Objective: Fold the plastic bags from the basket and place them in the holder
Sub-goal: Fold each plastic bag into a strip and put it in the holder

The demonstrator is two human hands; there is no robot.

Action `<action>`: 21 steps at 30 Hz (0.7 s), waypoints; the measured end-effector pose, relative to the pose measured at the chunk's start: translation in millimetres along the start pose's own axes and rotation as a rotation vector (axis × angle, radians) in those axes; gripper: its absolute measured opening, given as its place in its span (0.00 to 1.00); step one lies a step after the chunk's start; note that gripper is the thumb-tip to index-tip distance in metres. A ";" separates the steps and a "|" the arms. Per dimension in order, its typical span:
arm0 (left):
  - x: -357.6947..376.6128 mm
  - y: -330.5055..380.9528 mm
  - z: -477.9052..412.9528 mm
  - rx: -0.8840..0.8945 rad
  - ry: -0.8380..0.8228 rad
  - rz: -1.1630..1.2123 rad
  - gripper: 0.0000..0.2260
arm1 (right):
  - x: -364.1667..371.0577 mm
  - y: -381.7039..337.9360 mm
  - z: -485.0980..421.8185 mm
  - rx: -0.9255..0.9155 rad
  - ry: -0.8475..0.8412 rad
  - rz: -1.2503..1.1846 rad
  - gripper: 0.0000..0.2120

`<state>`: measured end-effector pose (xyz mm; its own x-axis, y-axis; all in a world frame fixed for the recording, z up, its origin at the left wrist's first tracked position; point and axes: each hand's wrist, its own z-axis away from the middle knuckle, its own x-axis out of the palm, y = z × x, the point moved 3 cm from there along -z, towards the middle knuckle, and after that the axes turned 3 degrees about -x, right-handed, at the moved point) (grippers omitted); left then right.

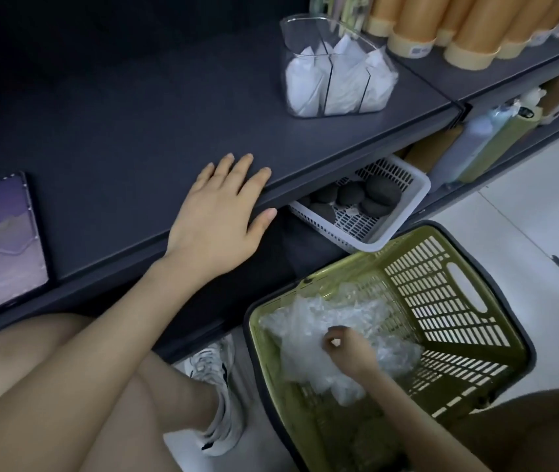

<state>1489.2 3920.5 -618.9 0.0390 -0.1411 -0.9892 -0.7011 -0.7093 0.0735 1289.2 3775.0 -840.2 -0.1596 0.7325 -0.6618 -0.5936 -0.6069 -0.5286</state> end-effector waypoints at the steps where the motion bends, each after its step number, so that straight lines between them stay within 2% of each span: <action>1: -0.4 -0.3 1.0 -0.001 0.032 0.048 0.24 | -21.6 -3.0 8.3 -0.010 0.018 -0.106 0.07; 4: -8.1 -3.3 7.1 -0.047 0.185 0.303 0.19 | -93.3 -27.2 44.1 -0.089 0.094 -0.459 0.08; 6: -15.5 -2.0 15.9 -0.059 0.346 0.444 0.14 | -135.7 -46.8 66.6 -0.151 0.204 -0.633 0.11; 8: -22.5 9.5 29.2 -0.067 0.409 0.576 0.13 | -168.1 -66.8 82.9 -0.228 0.338 -0.753 0.12; 11: -25.6 40.3 50.0 -0.072 0.208 0.763 0.20 | -197.1 -98.9 98.2 -0.324 0.430 -0.854 0.15; 13: -27.9 56.6 60.1 -0.095 0.014 0.944 0.25 | -209.0 -121.8 104.6 -0.384 0.386 -0.914 0.19; 15: -35.8 65.8 64.9 -0.137 -0.101 1.202 0.28 | -218.0 -143.2 109.5 -0.425 0.336 -0.954 0.24; 18: -52.1 67.0 70.1 -0.179 -0.078 1.365 0.33 | -225.8 -169.5 117.2 -0.489 0.334 -0.950 0.26; 21: -76.2 63.1 76.1 -0.227 0.060 1.341 0.31 | -230.2 -187.1 121.8 -0.541 0.461 -0.871 0.24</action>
<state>1387.9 3939.1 -548.4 -0.5388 -0.8314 -0.1355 -0.0930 -0.1012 0.9905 1340.9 3757.6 -524.2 0.5157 0.8563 -0.0284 0.0782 -0.0801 -0.9937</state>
